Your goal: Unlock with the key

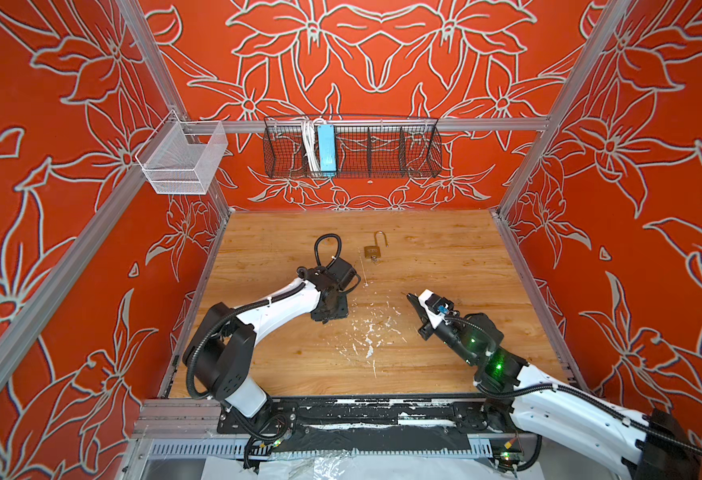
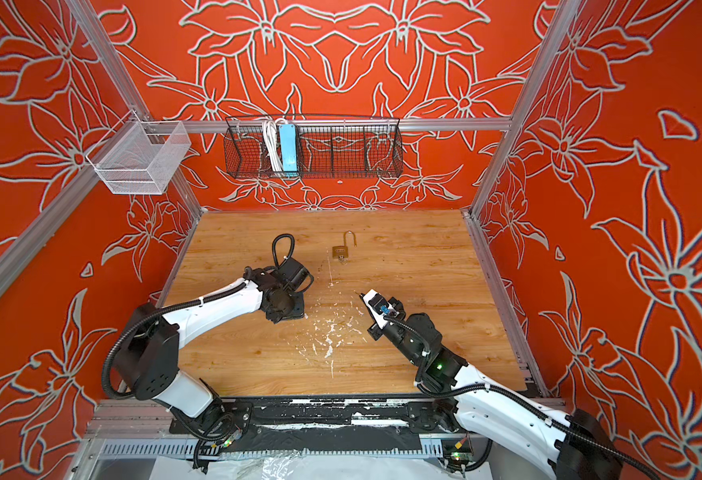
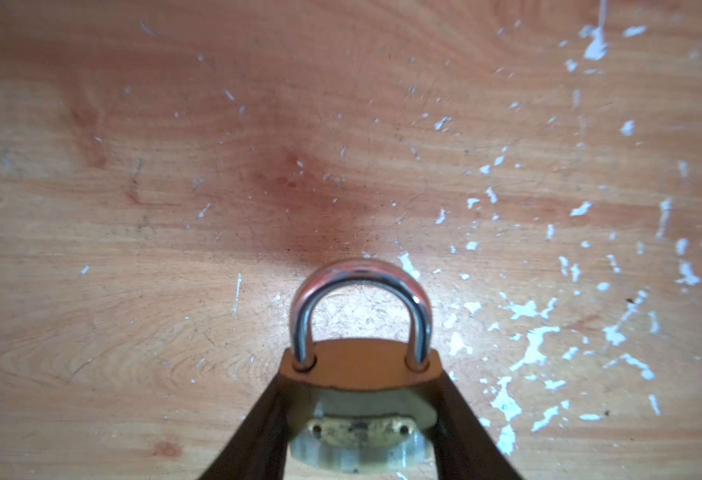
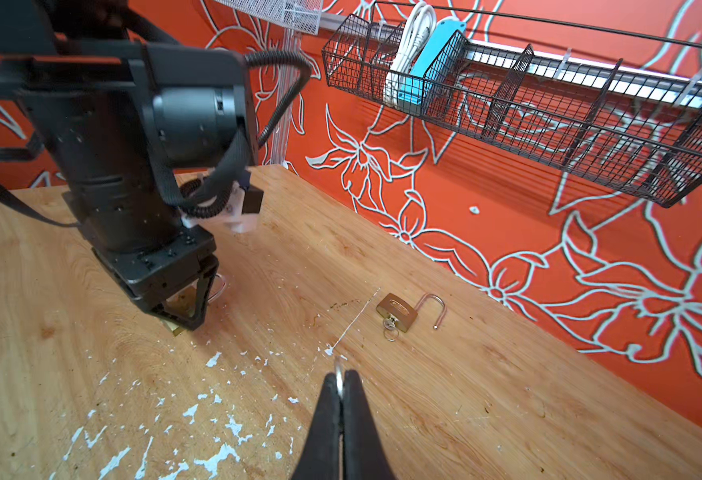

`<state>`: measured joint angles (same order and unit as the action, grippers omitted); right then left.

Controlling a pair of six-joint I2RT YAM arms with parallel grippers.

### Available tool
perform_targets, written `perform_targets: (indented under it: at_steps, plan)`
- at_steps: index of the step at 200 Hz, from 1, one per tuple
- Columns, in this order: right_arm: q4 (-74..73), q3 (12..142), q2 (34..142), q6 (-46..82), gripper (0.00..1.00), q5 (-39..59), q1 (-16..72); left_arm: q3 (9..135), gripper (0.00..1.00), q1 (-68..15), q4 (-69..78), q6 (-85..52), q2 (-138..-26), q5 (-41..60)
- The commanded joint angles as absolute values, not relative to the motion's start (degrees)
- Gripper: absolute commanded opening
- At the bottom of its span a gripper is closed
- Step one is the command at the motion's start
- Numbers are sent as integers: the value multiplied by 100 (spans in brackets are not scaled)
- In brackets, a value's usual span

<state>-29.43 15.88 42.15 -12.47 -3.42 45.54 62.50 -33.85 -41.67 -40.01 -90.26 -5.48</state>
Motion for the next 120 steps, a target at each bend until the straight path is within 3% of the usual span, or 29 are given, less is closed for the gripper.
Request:
perform_targets:
  at_steps: [1, 120]
  plan:
    - [-3042, 1547, 4185, -1126, 0, -188, 4491, 6162, 49, -3384, -4018, -3972, -9048, -712]
    - [-2952, 1578, 4243, -1150, 0, -221, 4395, 5825, 52, -3437, -3868, -4483, -9635, -418]
